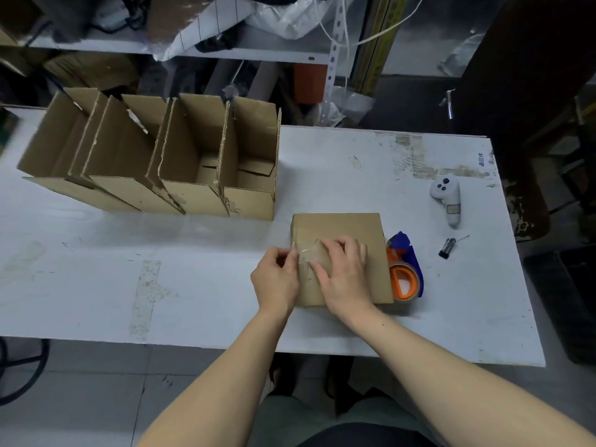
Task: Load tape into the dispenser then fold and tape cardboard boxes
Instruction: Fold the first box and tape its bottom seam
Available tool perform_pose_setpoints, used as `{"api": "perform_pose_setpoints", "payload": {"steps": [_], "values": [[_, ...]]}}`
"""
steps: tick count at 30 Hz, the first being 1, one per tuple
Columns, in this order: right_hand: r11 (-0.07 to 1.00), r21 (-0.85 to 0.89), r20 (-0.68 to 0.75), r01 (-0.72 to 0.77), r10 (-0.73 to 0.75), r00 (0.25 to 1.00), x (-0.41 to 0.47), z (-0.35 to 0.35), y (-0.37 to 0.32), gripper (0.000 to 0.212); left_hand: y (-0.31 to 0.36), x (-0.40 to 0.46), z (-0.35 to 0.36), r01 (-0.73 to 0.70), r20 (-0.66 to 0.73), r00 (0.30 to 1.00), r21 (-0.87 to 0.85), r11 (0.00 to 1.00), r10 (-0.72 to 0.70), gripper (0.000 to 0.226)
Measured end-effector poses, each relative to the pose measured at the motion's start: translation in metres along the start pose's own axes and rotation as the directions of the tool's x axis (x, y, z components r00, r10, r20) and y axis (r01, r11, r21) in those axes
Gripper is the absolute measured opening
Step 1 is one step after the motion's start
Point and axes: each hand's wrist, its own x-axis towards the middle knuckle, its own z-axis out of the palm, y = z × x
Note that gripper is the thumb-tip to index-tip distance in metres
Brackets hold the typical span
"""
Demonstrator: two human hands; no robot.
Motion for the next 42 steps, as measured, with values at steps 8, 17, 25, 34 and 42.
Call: {"api": "perform_pose_setpoints", "payload": {"steps": [8,17,25,34,42], "values": [[0.935,-0.259,0.098,-0.242,0.275,0.957,0.002,-0.015,-0.005,0.092,-0.001,-0.005,-0.019,0.216,0.362,0.908,0.022,0.976,-0.209,0.043],[0.937,0.076,0.232,-0.341,0.316,0.92,0.004,-0.051,-0.01,0.096,0.028,-0.026,-0.026,0.317,0.444,0.876,-0.241,0.917,-0.186,0.033],[0.716,0.612,0.193,-0.336,0.276,0.941,0.005,-0.075,0.01,0.037,0.058,-0.023,-0.025,-0.218,0.217,0.954,0.034,0.975,0.206,0.063],[0.681,0.575,0.173,-0.453,0.44,0.881,0.019,-0.098,0.009,0.02,0.076,-0.031,0.004,-0.228,0.145,0.968,0.172,0.958,0.205,0.066],[0.583,0.7,0.286,-0.414,0.303,0.909,0.009,-0.095,0.016,0.023,0.1,-0.027,0.032,-0.158,0.01,0.986,0.388,0.908,0.167,0.074]]}}
